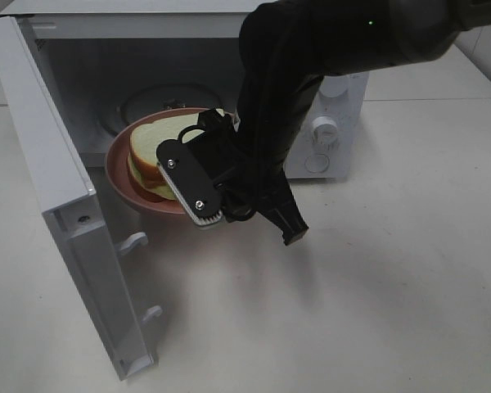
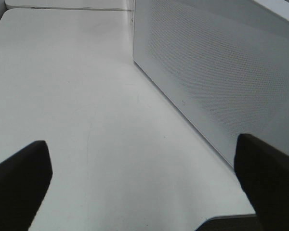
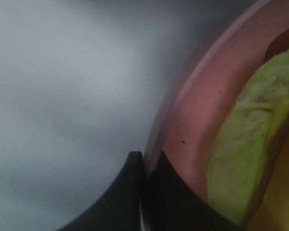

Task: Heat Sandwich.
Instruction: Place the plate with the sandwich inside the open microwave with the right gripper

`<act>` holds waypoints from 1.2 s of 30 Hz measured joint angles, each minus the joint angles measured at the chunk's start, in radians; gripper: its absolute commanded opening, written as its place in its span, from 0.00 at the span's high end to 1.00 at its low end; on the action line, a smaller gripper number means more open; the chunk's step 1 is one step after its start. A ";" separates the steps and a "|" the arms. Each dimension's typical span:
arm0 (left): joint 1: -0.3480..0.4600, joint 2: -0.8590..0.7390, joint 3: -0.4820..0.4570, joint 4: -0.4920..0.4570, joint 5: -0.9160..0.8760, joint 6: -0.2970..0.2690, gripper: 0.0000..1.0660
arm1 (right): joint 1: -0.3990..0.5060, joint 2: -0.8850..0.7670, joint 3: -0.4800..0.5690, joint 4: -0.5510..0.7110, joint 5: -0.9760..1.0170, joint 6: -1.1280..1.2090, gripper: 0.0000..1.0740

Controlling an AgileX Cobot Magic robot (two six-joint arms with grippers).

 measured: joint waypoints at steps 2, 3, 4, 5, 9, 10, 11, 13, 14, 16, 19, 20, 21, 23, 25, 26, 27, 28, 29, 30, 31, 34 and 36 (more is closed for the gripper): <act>0.000 0.000 0.000 0.000 0.000 0.000 0.08 | 0.000 0.021 -0.033 0.000 0.016 0.002 1.00; 0.000 0.000 0.000 0.000 0.000 0.000 0.08 | 0.000 0.021 -0.033 0.000 0.016 0.002 1.00; 0.000 0.000 0.000 0.000 0.000 0.000 0.08 | 0.000 0.042 -0.069 0.000 0.031 0.005 1.00; 0.000 0.000 0.000 0.000 0.000 0.000 0.08 | -0.001 0.051 -0.087 0.000 0.038 0.008 1.00; 0.000 0.000 0.000 0.000 0.000 0.000 0.08 | -0.001 0.092 -0.148 -0.001 0.057 0.021 1.00; 0.000 0.000 0.000 0.000 0.000 0.000 0.08 | -0.001 0.103 -0.165 -0.002 0.065 0.028 1.00; 0.000 0.000 0.000 0.000 0.000 0.000 0.08 | -0.001 0.112 -0.178 -0.004 0.070 0.033 1.00; 0.000 0.000 0.000 0.000 0.000 0.000 0.08 | -0.001 0.134 -0.210 -0.019 0.080 0.048 1.00; 0.000 0.000 0.000 0.000 0.000 0.000 0.08 | -0.001 0.142 -0.228 -0.026 0.087 0.059 1.00; 0.000 0.000 0.000 0.000 0.000 0.000 0.08 | -0.001 0.176 -0.280 -0.045 0.107 0.095 1.00; 0.000 0.000 0.000 0.000 0.000 0.000 0.08 | -0.002 0.194 -0.313 -0.051 0.122 0.111 1.00; 0.000 0.000 0.000 0.000 0.000 0.000 0.08 | -0.002 0.203 -0.331 -0.055 0.129 0.117 1.00; 0.000 0.000 0.000 0.000 0.000 0.000 0.08 | -0.002 0.218 -0.366 -0.061 0.138 0.129 1.00; 0.000 0.000 0.000 0.000 0.000 0.000 0.08 | -0.002 0.226 -0.385 -0.065 0.147 0.137 1.00; 0.000 0.000 0.000 0.000 0.000 0.000 0.08 | -0.002 0.255 -0.436 -0.069 0.161 0.164 1.00; 0.000 0.000 0.000 0.000 0.000 0.000 0.08 | -0.002 0.255 -0.436 -0.069 0.161 0.164 1.00; 0.000 0.000 0.000 0.000 0.000 0.000 0.08 | -0.002 0.264 -0.455 -0.070 0.168 0.170 1.00; 0.000 0.000 0.000 0.000 0.000 0.000 0.08 | -0.002 0.275 -0.473 -0.072 0.174 0.180 1.00; 0.000 0.000 0.000 0.000 0.000 0.000 0.08 | -0.002 0.284 -0.490 -0.072 0.176 0.186 1.00; 0.000 0.000 0.000 0.000 0.000 0.000 0.08 | -0.002 0.304 -0.517 -0.072 0.182 0.195 1.00; 0.000 0.000 0.000 0.000 0.000 0.000 0.08 | -0.002 0.304 -0.517 -0.072 0.182 0.195 1.00; 0.000 0.000 0.000 0.000 0.000 0.000 0.08 | -0.002 0.335 -0.561 -0.074 0.186 0.211 1.00; 0.000 0.000 0.000 0.000 0.000 0.000 0.08 | -0.002 0.340 -0.569 -0.075 0.187 0.211 1.00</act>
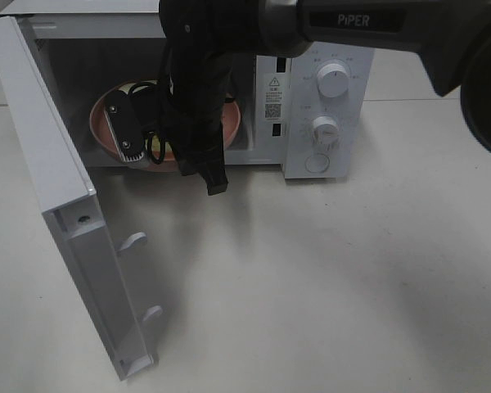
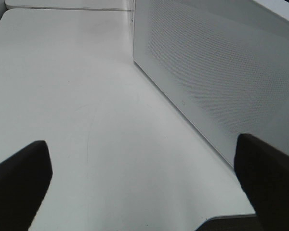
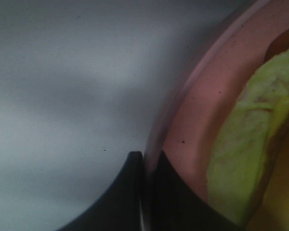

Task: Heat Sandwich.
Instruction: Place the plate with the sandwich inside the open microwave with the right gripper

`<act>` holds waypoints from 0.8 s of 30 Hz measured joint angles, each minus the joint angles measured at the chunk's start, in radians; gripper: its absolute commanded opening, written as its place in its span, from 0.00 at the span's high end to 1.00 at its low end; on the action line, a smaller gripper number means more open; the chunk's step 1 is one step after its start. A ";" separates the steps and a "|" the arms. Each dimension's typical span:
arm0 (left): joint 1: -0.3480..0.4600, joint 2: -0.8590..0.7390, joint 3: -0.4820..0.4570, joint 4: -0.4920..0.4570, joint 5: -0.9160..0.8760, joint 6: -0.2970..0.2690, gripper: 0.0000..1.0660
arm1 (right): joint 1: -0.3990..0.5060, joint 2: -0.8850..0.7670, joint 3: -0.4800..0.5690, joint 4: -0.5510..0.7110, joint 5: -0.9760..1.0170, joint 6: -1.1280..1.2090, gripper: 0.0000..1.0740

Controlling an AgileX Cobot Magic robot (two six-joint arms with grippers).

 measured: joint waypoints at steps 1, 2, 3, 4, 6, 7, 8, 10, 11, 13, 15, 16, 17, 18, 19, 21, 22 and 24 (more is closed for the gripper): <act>0.000 0.000 0.000 0.000 0.000 0.000 0.08 | 0.000 0.008 -0.009 0.000 0.002 0.002 1.00; 0.000 0.000 0.000 0.000 0.000 0.000 0.08 | 0.000 0.017 -0.018 0.000 0.005 0.002 1.00; 0.000 0.000 0.000 0.000 0.000 0.000 0.08 | 0.000 0.030 -0.034 0.000 0.007 0.003 1.00; 0.000 0.000 0.000 0.000 0.000 0.000 0.08 | 0.000 0.030 -0.034 0.000 0.007 0.003 1.00; 0.000 0.000 0.000 0.000 0.000 0.000 0.08 | 0.000 0.044 -0.049 0.000 0.009 0.003 1.00; 0.000 0.000 0.000 0.000 0.000 0.000 0.08 | 0.000 0.056 -0.067 -0.001 0.008 0.003 1.00; 0.000 0.000 0.000 0.000 0.000 0.000 0.08 | -0.001 0.063 -0.078 0.000 0.009 0.003 1.00; 0.000 0.000 0.000 0.000 0.000 0.000 0.08 | -0.002 0.067 -0.089 0.000 0.009 0.003 1.00; 0.000 0.000 0.000 0.000 0.000 0.000 0.08 | -0.007 0.080 -0.110 0.001 0.008 0.005 1.00; 0.000 0.000 0.000 0.000 0.000 0.000 0.08 | -0.009 0.087 -0.121 0.002 0.004 0.007 1.00; 0.000 0.000 0.000 0.002 0.000 0.000 0.08 | -0.015 0.104 -0.142 0.001 0.002 0.009 1.00; 0.000 0.000 0.000 0.002 0.000 0.000 0.08 | -0.017 0.111 -0.148 0.001 0.002 0.009 1.00; 0.000 0.000 0.000 0.002 0.000 0.000 0.08 | -0.017 0.111 -0.148 0.001 0.002 0.009 1.00; 0.000 0.000 0.000 0.004 0.000 0.000 0.08 | -0.019 0.114 -0.153 0.001 0.002 0.009 1.00; 0.000 0.000 0.000 0.004 0.000 0.000 0.08 | -0.020 0.121 -0.160 0.002 0.003 0.009 1.00; 0.000 0.000 0.000 0.008 0.000 0.000 0.08 | -0.024 0.128 -0.178 0.002 -0.008 0.021 1.00; 0.000 0.000 0.000 0.008 0.000 0.000 0.08 | -0.024 0.128 -0.178 0.002 -0.008 0.021 1.00; 0.000 0.000 0.000 0.010 0.000 0.000 0.08 | -0.032 0.139 -0.203 0.003 -0.021 0.037 1.00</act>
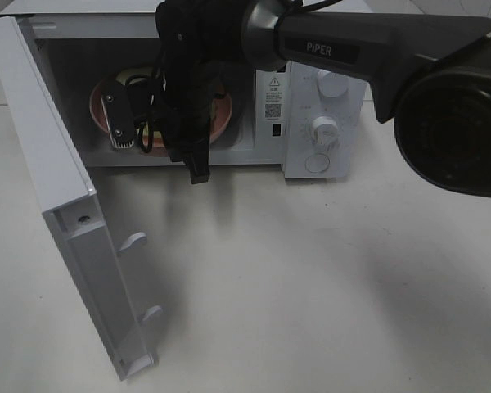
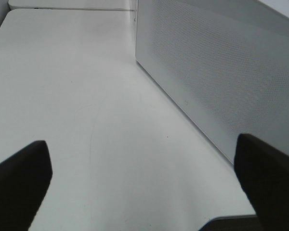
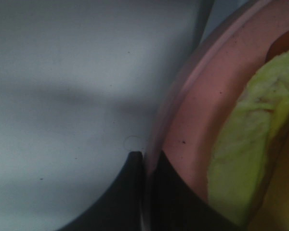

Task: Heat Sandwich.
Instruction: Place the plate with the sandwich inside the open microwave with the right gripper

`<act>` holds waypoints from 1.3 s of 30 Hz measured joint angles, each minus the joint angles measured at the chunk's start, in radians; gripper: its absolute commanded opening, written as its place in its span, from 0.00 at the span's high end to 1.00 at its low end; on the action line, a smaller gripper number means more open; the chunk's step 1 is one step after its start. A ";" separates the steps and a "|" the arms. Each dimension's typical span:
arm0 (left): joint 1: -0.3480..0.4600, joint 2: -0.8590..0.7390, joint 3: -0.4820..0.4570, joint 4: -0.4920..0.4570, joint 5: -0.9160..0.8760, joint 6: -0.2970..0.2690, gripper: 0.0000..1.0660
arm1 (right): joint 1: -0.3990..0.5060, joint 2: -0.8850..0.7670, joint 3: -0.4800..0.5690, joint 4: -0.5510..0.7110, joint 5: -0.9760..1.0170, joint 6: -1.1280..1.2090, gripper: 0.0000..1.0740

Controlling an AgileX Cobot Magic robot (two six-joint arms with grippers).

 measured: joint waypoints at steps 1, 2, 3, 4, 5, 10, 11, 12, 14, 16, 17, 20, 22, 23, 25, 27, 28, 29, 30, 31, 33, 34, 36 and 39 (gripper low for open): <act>0.000 0.000 0.000 0.000 0.000 0.000 0.08 | -0.001 0.001 -0.006 0.000 -0.005 0.000 1.00; 0.000 0.000 0.000 0.000 0.000 0.000 0.08 | -0.003 0.002 -0.009 -0.001 -0.011 0.001 1.00; 0.000 0.000 0.000 0.000 0.000 0.000 0.08 | -0.003 0.002 -0.009 -0.001 -0.011 0.001 1.00; 0.000 0.000 0.000 0.000 0.000 0.000 0.08 | -0.008 0.002 -0.010 -0.003 -0.016 0.007 1.00; 0.000 0.000 0.000 0.000 0.000 0.000 0.08 | -0.013 0.002 -0.010 -0.003 -0.022 0.015 1.00; 0.000 0.000 0.000 0.001 0.000 0.000 0.08 | -0.022 0.002 -0.010 -0.007 -0.029 0.017 1.00; 0.000 0.000 0.000 0.001 0.000 0.000 0.08 | -0.022 0.002 -0.010 -0.009 -0.031 0.018 1.00; 0.000 0.000 0.000 0.001 0.000 0.000 0.08 | -0.022 0.002 -0.010 -0.009 -0.031 0.018 1.00; 0.000 0.000 0.000 0.001 0.000 0.000 0.08 | -0.022 0.002 -0.010 -0.011 -0.048 0.027 0.98; 0.000 0.000 0.000 0.001 0.000 0.000 0.08 | -0.022 0.002 -0.010 -0.011 -0.049 0.033 0.97; 0.000 0.000 0.000 0.001 0.000 0.000 0.08 | -0.022 0.002 -0.010 -0.011 -0.049 0.041 0.97; 0.000 0.000 0.000 0.001 0.000 0.000 0.08 | -0.022 0.002 -0.010 -0.011 -0.050 0.060 0.91; 0.000 0.000 0.000 0.001 0.000 0.000 0.08 | -0.022 0.002 -0.010 -0.011 -0.051 0.068 0.89; 0.000 0.000 0.000 0.001 0.000 0.000 0.08 | -0.022 0.002 -0.010 -0.011 -0.053 0.068 0.83; 0.000 0.000 0.000 0.001 0.000 0.000 0.08 | -0.022 0.002 -0.010 -0.008 -0.064 0.070 0.74; 0.000 0.000 0.000 0.001 0.000 0.000 0.08 | -0.022 0.002 -0.014 -0.003 -0.073 0.081 0.63; 0.000 0.000 0.000 0.001 0.000 0.000 0.08 | -0.022 0.002 -0.014 -0.003 -0.076 0.091 0.59; 0.000 0.000 0.000 0.001 0.000 0.000 0.08 | -0.022 0.002 -0.014 -0.003 -0.078 0.102 0.52; 0.000 0.000 0.000 0.001 0.000 0.000 0.08 | -0.022 0.002 -0.014 -0.003 -0.078 0.102 0.52; 0.000 0.000 0.000 0.001 0.000 0.000 0.08 | -0.022 0.002 -0.014 -0.003 -0.079 0.124 0.44; 0.000 0.000 0.000 0.001 0.000 0.000 0.08 | -0.022 -0.001 -0.011 -0.003 -0.080 0.142 0.37; 0.000 0.000 0.000 0.001 0.000 0.000 0.08 | -0.022 -0.001 -0.011 -0.003 -0.080 0.142 0.37; 0.000 0.000 0.000 0.001 0.000 0.000 0.08 | -0.022 -0.020 0.014 -0.003 -0.080 0.154 0.31; 0.000 0.000 0.000 0.001 0.000 0.000 0.08 | -0.022 -0.045 0.040 -0.003 -0.080 0.173 0.29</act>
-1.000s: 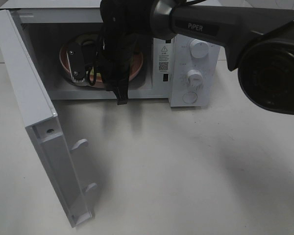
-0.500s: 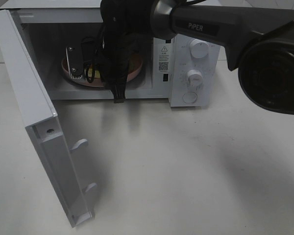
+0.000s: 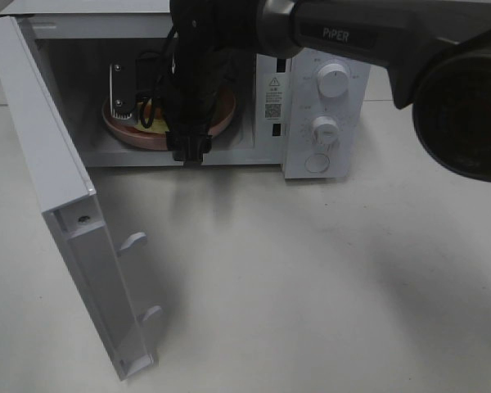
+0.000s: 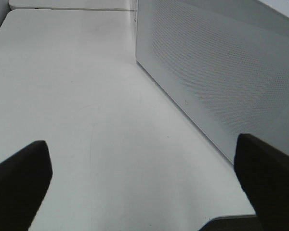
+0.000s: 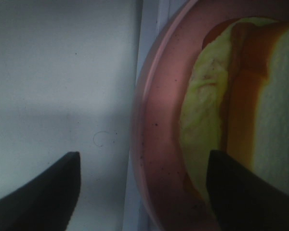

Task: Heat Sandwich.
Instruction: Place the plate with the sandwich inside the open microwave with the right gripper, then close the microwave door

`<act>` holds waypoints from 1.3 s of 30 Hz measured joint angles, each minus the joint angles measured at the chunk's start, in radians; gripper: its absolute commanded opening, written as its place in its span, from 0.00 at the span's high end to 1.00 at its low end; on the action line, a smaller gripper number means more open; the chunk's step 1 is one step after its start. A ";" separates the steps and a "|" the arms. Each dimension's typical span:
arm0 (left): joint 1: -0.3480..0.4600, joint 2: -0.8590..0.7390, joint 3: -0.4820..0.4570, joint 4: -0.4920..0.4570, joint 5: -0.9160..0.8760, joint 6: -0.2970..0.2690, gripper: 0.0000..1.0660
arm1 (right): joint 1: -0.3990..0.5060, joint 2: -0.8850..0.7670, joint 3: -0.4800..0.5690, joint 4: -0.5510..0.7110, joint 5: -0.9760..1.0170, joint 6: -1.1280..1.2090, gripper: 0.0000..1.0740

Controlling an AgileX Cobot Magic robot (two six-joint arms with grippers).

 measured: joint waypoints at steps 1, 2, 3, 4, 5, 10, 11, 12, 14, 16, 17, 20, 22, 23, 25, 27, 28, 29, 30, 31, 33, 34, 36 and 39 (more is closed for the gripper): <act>0.000 0.000 0.000 0.000 0.000 0.000 0.08 | 0.000 -0.006 0.007 0.000 -0.001 0.004 0.29; 0.000 0.000 0.000 0.000 0.000 0.000 0.08 | 0.000 -0.013 0.017 0.000 -0.002 0.009 0.29; 0.000 0.000 0.000 0.000 0.000 0.000 0.08 | 0.000 -0.019 0.028 0.000 -0.002 0.013 0.29; 0.000 0.000 0.000 0.000 0.000 0.000 0.08 | 0.000 -0.019 0.028 0.000 -0.002 0.013 0.29; 0.000 0.000 0.000 0.000 0.000 0.000 0.08 | 0.000 -0.027 0.052 0.000 -0.003 0.021 0.29; 0.000 0.000 0.000 0.000 0.000 0.000 0.08 | 0.000 -0.055 0.113 0.000 -0.012 0.025 0.29; 0.000 0.000 0.000 0.000 0.000 0.000 0.08 | 0.000 -0.063 0.128 0.000 -0.018 0.027 0.29; 0.000 0.000 0.000 0.000 0.000 0.000 0.08 | 0.000 -0.075 0.142 -0.001 -0.025 0.028 0.29; 0.000 0.000 0.000 0.001 0.000 0.000 0.08 | 0.000 -0.095 0.164 -0.001 -0.038 0.029 0.29; 0.000 0.000 0.000 0.002 0.000 0.000 0.08 | 0.000 -0.115 0.184 -0.002 -0.047 0.034 0.29; 0.000 0.000 0.000 0.003 0.000 0.000 0.08 | 0.000 -0.125 0.196 -0.002 -0.052 0.036 0.29; 0.000 0.000 0.000 0.003 0.000 0.000 0.08 | 0.000 -0.150 0.238 -0.005 -0.070 0.052 0.29; 0.000 0.000 0.000 0.003 0.000 0.000 0.08 | 0.000 -0.179 0.283 -0.005 -0.074 0.061 0.29; 0.000 0.000 0.000 0.003 0.000 0.000 0.08 | 0.000 -0.179 0.283 -0.005 -0.074 0.061 0.29; 0.000 0.000 0.000 0.003 0.000 0.000 0.08 | 0.000 -0.197 0.308 -0.005 -0.078 0.063 0.29; 0.000 0.000 0.000 0.003 0.000 0.000 0.08 | 0.000 -0.222 0.349 -0.007 -0.078 0.078 0.29; 0.000 0.000 0.000 0.003 0.000 0.000 0.08 | 0.000 -0.222 0.349 -0.007 -0.078 0.078 0.29; 0.000 0.000 0.000 0.003 0.000 0.000 0.08 | 0.000 -0.233 0.364 -0.010 -0.080 0.081 0.29; 0.000 0.000 0.000 0.003 0.000 0.000 0.08 | 0.000 -0.255 0.392 -0.016 -0.084 0.088 0.29; 0.000 0.000 0.000 0.003 0.000 0.000 0.08 | 0.000 -0.269 0.408 -0.021 -0.090 0.096 0.29; 0.000 0.000 0.000 0.003 0.000 0.000 0.08 | 0.000 -0.278 0.420 -0.023 -0.094 0.103 0.29; 0.000 0.000 0.000 0.003 0.000 0.000 0.08 | 0.000 -0.291 0.435 -0.025 -0.096 0.107 0.29; 0.000 0.000 0.000 0.003 0.000 0.000 0.08 | 0.000 -0.327 0.485 -0.027 -0.101 0.114 0.29; 0.000 0.000 0.000 0.003 0.000 0.000 0.08 | 0.000 -0.366 0.529 -0.027 -0.106 0.130 0.29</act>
